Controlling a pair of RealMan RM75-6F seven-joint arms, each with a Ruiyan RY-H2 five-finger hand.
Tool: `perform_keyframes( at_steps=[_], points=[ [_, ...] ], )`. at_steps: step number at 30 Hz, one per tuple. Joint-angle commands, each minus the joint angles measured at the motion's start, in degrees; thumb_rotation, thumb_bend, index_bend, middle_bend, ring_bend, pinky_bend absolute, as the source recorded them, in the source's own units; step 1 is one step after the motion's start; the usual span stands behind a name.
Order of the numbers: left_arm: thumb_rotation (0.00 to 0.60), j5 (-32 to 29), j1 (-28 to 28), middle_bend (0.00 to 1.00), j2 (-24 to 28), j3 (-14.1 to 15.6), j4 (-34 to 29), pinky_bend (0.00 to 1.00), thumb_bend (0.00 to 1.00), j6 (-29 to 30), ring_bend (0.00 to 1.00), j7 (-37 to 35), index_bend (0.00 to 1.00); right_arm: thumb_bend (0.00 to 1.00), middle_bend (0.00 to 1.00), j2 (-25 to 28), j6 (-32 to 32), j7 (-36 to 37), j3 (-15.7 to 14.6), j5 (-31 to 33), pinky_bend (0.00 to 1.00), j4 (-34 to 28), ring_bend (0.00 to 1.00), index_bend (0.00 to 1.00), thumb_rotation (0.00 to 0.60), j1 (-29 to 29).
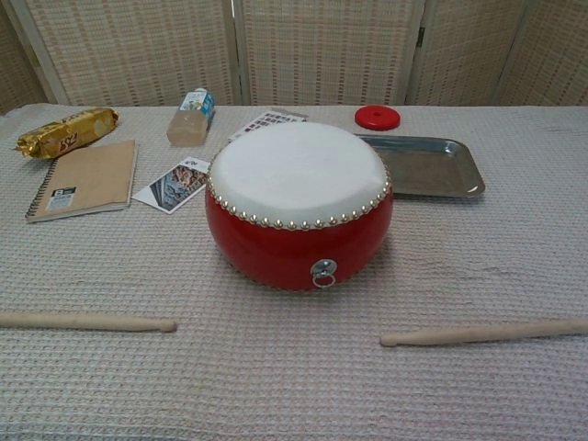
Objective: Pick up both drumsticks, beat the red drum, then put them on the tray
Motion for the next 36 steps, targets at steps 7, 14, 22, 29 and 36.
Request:
perform_keyframes(
  at_steps=[7,14,22,29,36],
  points=[
    [0.600,2.5,-3.0,0.22,-1.3,0.8,0.8,0.14,0.25,-4.6,0.19,-3.9,0.20,0.12,0.20,-0.1,-0.7,-1.3,1.0,-1.2,0.33,-1.5,0.13,0.18,0.600,2.7],
    [0.600,6.0,-9.5,0.33,-4.7,1.3,0.5,0.18,0.30,-12.8,0.26,-4.5,0.34,0.12,0.20,3.0,2.6,-2.9,2.8,1.1,0.33,-3.2,0.13,0.18,0.600,1.4],
    [0.600,4.2,-14.2,0.33,-11.6,1.6,-0.2,0.17,0.32,-20.8,0.26,-2.6,0.43,0.12,0.20,3.9,3.4,-1.5,3.6,4.1,0.33,-2.0,0.13,0.18,0.600,0.6],
    [0.600,-1.2,-16.2,0.31,-16.7,0.8,-0.2,0.14,0.34,-24.9,0.20,2.9,0.45,0.12,0.20,4.2,3.6,-0.2,3.5,4.6,0.33,-1.0,0.13,0.18,0.600,0.3],
    [0.600,-5.0,-16.1,0.29,-20.4,1.2,0.9,0.11,0.34,-25.1,0.16,8.5,0.47,0.12,0.20,4.0,3.8,0.8,3.3,5.0,0.33,-0.3,0.13,0.18,0.600,-0.1]
  ],
)
